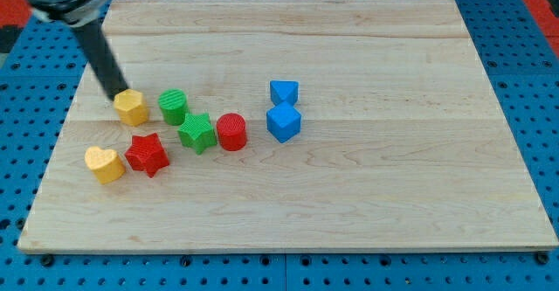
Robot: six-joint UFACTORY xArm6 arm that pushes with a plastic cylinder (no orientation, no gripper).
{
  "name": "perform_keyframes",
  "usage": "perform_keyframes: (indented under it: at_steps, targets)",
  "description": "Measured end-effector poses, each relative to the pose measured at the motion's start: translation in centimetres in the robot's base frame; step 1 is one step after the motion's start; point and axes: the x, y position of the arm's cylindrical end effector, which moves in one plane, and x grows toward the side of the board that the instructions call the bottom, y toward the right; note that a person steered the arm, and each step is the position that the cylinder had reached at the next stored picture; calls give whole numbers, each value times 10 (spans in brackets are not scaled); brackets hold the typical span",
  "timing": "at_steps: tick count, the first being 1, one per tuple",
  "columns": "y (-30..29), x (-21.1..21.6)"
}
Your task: Put the yellow hexagon closer to the red star
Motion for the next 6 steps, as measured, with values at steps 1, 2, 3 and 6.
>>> perform_keyframes:
  at_steps: [1,2,3,6]
  targets:
    - [62,-11]
    - [57,18]
    - [56,26]
    - [0,18]
